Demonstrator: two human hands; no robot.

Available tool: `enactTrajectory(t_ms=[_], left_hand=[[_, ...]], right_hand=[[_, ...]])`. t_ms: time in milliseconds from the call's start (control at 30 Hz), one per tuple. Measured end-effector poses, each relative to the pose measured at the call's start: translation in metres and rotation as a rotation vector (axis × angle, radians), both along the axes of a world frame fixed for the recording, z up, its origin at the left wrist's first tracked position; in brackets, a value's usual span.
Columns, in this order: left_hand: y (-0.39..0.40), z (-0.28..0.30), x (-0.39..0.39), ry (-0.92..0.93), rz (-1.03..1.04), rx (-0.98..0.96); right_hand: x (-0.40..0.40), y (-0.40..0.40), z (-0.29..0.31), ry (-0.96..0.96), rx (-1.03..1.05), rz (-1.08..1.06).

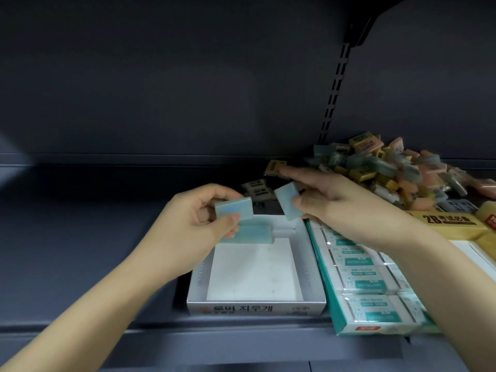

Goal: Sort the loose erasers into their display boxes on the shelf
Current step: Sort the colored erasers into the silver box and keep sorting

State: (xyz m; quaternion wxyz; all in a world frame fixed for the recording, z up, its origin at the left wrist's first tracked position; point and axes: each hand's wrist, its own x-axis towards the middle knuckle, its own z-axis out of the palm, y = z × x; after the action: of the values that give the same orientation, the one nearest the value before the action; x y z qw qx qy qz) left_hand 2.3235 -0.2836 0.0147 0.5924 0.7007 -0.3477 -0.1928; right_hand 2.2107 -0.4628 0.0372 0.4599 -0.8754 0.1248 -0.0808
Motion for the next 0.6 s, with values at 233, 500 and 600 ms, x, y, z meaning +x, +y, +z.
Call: enactTrajectory(t_ms=[233, 500, 600], left_hand=[[0.003, 0.004, -0.001, -0.063, 0.029, 0.108], [0.008, 0.017, 0.008, -0.125, -0.024, 0.309], [0.012, 0.016, 0.009, -0.116, -0.039, 0.321]], right_hand=[[0.008, 0.002, 0.008, 0.091, -0.023, 0.038], [0.014, 0.016, 0.018, 0.173, -0.412, 0.041], [0.015, 0.016, 0.018, 0.193, -0.549, -0.025]])
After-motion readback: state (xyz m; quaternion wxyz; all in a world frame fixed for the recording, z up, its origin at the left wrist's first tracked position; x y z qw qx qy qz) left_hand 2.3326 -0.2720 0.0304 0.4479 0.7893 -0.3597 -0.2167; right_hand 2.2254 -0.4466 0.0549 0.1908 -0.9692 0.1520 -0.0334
